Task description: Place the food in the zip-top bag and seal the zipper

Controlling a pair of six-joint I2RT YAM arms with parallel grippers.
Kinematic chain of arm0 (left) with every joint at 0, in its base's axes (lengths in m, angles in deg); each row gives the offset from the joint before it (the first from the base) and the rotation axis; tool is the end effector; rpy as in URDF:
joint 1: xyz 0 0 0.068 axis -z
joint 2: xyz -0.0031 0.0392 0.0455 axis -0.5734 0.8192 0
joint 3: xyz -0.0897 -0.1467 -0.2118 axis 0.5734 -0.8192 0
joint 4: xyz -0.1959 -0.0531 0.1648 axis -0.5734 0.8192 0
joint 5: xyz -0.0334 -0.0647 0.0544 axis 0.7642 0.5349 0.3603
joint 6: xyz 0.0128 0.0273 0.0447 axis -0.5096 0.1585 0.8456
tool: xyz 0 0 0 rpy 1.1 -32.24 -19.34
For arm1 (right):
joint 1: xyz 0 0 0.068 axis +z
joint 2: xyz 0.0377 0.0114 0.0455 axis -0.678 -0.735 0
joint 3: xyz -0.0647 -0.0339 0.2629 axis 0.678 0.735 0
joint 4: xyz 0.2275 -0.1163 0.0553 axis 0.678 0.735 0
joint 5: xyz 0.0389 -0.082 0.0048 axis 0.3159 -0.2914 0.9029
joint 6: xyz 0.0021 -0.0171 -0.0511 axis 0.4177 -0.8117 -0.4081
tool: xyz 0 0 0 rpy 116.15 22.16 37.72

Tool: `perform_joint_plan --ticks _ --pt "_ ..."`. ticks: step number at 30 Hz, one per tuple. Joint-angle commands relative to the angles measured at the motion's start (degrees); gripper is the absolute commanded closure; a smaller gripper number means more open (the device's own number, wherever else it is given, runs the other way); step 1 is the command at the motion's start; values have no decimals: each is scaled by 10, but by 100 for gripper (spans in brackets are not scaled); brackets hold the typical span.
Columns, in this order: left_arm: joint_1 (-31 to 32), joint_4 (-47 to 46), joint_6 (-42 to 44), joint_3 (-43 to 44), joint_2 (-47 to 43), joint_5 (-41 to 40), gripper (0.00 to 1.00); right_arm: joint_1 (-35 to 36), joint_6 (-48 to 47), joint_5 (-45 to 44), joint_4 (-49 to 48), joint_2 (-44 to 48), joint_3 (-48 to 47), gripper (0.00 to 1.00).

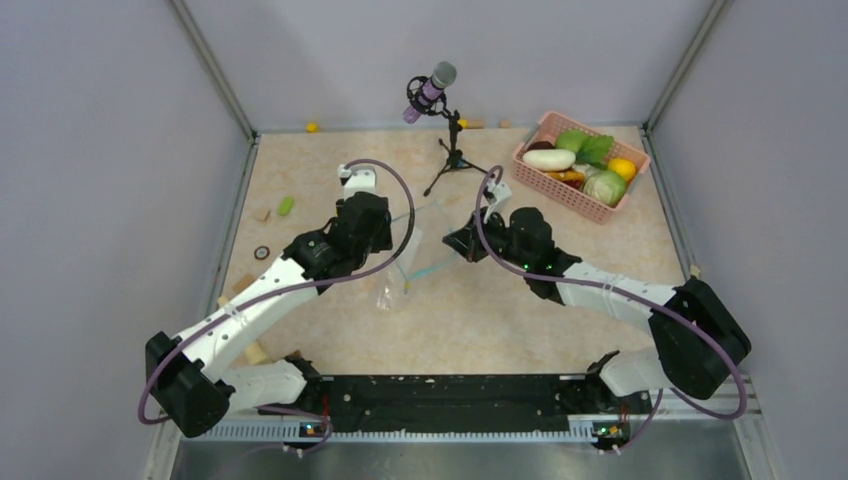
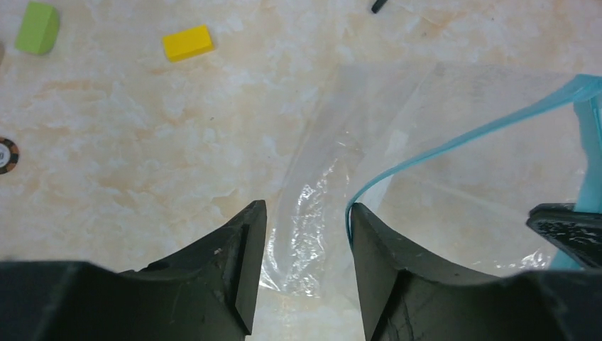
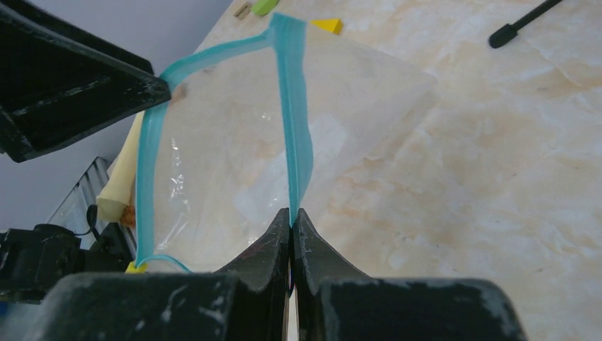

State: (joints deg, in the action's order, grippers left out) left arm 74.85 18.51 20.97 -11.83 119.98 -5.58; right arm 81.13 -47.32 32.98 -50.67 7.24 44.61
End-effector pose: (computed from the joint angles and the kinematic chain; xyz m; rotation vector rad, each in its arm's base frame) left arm 0.2009 -0.1440 0.3222 -0.0606 2.1467 -0.0851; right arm 0.2274 0.1921 0.2430 -0.3882 1.8599 1.0277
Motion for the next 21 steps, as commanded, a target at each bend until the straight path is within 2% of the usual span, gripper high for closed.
perform_joint_plan --ticks 1,5,9,12,14,17,18,21 --pt "-2 -21 17 21 18 69 47 38 5 -6 -64 -15 -30 100" --pt "-2 -18 15 25 35 101 46 41 24 -18 -82 -18 -33 100" --pt "-2 -26 6 20 37 141 46 41 25 -38 -56 -17 -44 100" --pt "-2 -27 5 17 39 130 49 41 26 -37 -56 -11 -40 100" --pt "-2 -6 -2 26 44 93 61 41 22 -45 -39 -3 -39 100" --pt "-2 31 -15 46 50 21 93 38 8 -84 24 3 -48 100" --pt "-1 40 -21 54 50 -5 100 35 6 -91 46 3 -53 100" --pt "-2 72 -39 71 50 -71 100 21 2 -99 90 3 -58 100"
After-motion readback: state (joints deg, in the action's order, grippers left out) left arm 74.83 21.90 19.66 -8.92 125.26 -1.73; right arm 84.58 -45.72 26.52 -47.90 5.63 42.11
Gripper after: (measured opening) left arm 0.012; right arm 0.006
